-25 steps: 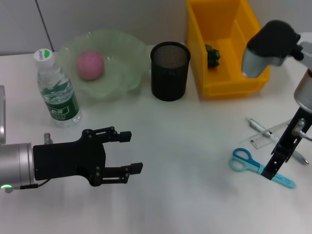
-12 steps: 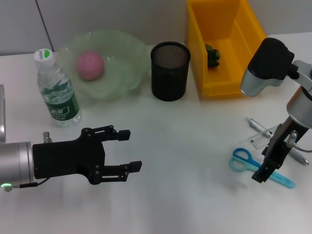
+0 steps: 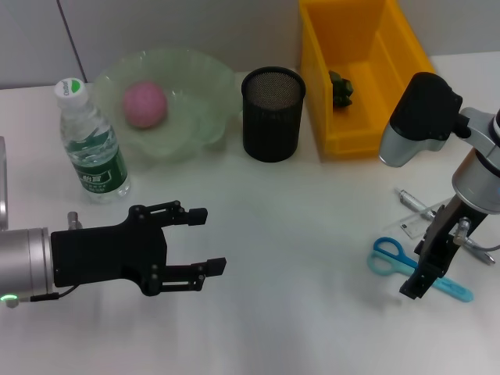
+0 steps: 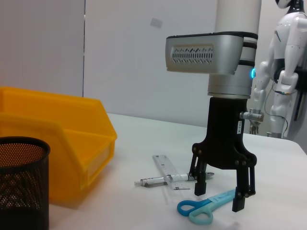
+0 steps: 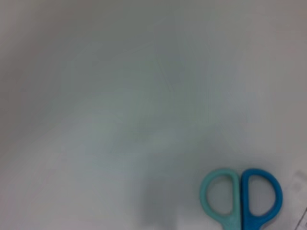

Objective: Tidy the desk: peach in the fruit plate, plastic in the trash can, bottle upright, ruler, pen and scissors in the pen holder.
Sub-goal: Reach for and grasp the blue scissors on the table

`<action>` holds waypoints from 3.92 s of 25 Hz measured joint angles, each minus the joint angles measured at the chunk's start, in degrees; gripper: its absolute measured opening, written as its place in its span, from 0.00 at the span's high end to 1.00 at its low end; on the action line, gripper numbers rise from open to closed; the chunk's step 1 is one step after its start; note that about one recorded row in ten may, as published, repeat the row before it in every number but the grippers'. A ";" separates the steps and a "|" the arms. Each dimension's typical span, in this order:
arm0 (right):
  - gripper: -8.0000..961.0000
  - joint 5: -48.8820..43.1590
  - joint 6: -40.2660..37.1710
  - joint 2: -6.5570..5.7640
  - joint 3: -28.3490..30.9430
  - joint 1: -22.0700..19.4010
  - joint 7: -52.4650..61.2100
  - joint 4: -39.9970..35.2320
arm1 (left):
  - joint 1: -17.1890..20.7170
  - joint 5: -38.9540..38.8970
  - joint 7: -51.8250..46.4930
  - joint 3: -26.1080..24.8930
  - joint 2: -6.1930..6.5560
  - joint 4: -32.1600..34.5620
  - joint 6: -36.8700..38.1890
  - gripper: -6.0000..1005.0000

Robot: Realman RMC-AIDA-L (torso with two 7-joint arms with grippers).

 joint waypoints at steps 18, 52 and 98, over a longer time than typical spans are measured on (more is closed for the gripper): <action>0.41 -0.03 0.68 0.03 -1.17 -0.27 1.24 0.05 | 0.37 -0.08 -0.19 -0.18 0.02 0.00 -0.08 0.20; 0.54 -0.84 2.20 0.01 -5.67 -0.17 3.05 -0.30 | 0.43 -0.07 -0.36 -0.35 0.06 0.00 -0.17 0.20; 0.66 -0.58 2.81 0.02 -9.28 -0.30 4.21 -0.41 | 0.60 -0.08 0.02 -0.88 0.18 0.00 -0.17 0.20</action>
